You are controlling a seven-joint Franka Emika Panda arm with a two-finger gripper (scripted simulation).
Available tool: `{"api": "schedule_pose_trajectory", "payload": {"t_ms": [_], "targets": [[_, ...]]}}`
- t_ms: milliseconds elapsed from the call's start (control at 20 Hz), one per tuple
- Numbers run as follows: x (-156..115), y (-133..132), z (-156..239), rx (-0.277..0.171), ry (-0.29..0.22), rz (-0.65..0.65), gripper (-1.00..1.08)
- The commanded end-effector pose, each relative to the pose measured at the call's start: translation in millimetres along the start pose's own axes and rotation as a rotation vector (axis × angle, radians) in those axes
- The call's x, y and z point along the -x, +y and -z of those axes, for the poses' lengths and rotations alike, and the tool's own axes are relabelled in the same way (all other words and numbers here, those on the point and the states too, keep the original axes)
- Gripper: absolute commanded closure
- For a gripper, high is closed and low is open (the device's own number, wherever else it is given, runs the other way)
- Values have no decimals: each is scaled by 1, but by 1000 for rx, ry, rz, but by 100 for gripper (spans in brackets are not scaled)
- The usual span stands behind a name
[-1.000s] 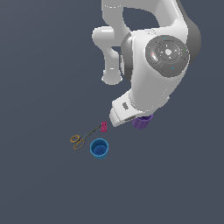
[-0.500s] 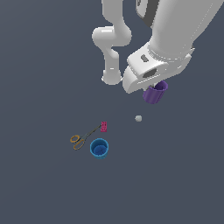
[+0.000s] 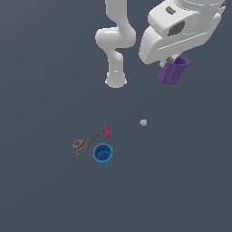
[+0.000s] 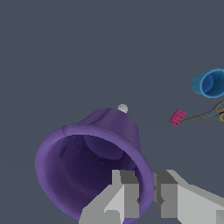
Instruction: Pick up a designated object from a clutter of objects.
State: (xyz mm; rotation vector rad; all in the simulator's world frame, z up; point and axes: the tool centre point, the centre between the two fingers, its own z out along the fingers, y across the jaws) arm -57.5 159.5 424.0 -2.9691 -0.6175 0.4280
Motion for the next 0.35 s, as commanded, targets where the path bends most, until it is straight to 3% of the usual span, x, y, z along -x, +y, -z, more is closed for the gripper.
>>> {"api": "schedule_pose_trajectory", "payload": {"t_ms": [0, 300], "targets": [[6, -8, 9, 0, 0, -1, 108], [10, -14, 18, -2, 0, -1, 108]]}}
